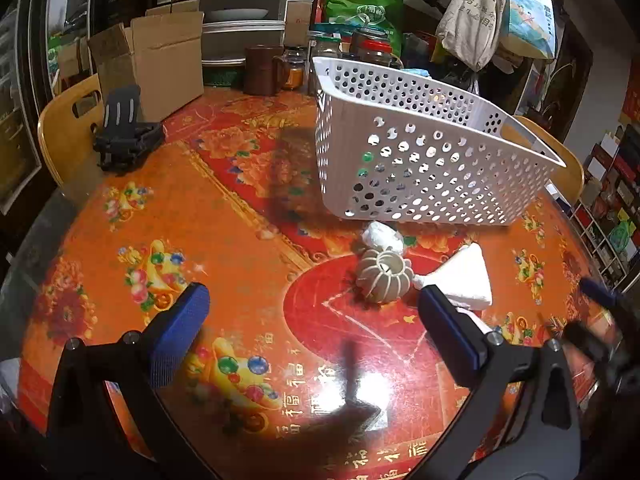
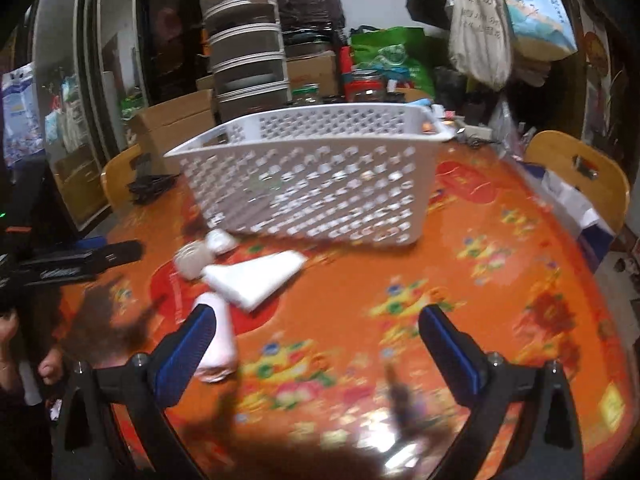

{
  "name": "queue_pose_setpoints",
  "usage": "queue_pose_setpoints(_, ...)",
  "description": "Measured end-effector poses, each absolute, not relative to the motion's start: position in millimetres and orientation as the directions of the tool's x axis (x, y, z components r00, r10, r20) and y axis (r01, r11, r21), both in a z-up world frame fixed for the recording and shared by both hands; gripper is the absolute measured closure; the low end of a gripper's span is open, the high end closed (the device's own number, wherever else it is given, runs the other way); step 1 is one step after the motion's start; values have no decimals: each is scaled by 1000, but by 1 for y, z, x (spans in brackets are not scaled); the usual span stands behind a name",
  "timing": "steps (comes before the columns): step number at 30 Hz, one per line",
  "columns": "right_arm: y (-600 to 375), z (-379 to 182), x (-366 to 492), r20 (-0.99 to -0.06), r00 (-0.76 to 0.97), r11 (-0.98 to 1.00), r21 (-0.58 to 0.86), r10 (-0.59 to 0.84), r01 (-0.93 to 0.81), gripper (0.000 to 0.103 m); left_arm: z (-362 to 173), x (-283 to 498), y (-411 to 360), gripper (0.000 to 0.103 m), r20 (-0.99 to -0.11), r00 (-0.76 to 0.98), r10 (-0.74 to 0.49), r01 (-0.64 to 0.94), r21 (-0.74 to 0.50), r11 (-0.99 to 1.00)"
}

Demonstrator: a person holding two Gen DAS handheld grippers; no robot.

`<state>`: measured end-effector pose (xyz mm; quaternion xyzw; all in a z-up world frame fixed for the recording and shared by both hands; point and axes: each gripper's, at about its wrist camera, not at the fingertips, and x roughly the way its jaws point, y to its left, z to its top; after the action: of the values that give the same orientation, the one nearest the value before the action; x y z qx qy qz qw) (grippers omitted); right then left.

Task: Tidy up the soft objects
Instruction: 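Reach the right gripper to the pink rolled towel and close on it, then lift the pink roll with the right gripper while the left grasps the white ribbed ball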

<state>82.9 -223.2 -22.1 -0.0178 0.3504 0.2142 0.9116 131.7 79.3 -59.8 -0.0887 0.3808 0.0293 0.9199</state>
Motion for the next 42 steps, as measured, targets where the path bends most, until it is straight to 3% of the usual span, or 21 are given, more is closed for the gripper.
queue_pose_setpoints(4,-196,-34,70,-651,629,879,130,425,-460,15,-65,133,80,0,-713,701,-10,-129,-140,982)
queue_pose_setpoints(17,-140,-64,65,-720,556,841,71,415,-536,71,-70,132,86,0,-711,703,-7,-139,-147,979)
queue_pose_setpoints(32,-214,-32,61,-639,643,884,132,421,-448,73,-84,175,36,2,-750,661,-17,-43,-60,997)
queue_pose_setpoints(37,-238,-25,61,-622,665,897,154,414,-414,73,-91,186,27,25,-769,639,-18,-45,-61,997)
queue_pose_setpoints(42,-251,-22,61,-611,675,901,164,413,-403,73,-95,193,25,33,-769,638,-20,-51,-69,996)
